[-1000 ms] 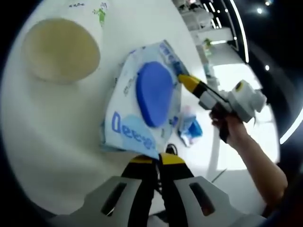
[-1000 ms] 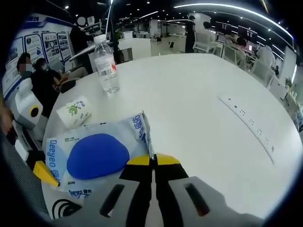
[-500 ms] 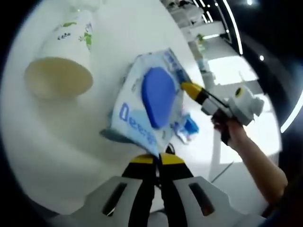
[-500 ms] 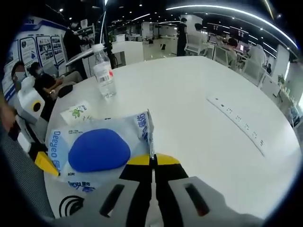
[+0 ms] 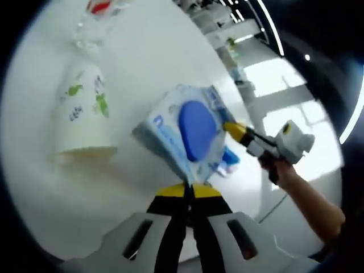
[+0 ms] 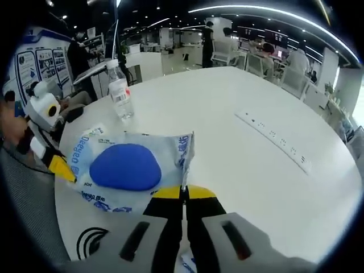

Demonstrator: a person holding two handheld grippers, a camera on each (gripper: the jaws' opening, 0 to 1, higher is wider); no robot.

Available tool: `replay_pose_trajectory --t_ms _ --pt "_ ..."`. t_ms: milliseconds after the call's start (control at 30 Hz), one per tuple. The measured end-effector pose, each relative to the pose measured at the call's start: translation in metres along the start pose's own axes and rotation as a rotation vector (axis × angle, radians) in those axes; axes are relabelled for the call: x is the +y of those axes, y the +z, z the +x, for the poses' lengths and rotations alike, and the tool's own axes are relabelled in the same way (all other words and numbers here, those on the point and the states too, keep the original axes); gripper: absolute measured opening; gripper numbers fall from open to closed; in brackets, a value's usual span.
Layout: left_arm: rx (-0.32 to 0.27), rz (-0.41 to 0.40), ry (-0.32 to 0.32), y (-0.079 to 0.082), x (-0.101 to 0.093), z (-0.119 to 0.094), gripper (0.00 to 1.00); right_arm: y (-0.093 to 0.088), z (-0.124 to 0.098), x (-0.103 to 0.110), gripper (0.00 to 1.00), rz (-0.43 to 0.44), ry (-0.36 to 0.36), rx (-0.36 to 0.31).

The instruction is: Arrange the tabletop items into an orderly group along one side of the table until the central work area is clear of visible clutter.

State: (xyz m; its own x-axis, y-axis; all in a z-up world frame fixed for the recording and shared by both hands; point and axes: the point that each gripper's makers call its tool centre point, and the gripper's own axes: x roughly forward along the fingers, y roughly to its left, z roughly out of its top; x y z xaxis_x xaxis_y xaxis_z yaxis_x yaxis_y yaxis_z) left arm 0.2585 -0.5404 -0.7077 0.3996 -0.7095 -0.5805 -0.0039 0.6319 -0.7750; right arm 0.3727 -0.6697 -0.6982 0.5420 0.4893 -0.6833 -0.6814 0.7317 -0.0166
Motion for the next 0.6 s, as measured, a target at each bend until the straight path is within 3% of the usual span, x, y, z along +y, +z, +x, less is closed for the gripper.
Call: replay_pose_trajectory --t_ms 600 --pt "-0.039 0.081 0.055 0.05 0.012 -0.002 0.0 -0.022 -0.022 0.01 0.0 0.115 -0.045 -0.05"
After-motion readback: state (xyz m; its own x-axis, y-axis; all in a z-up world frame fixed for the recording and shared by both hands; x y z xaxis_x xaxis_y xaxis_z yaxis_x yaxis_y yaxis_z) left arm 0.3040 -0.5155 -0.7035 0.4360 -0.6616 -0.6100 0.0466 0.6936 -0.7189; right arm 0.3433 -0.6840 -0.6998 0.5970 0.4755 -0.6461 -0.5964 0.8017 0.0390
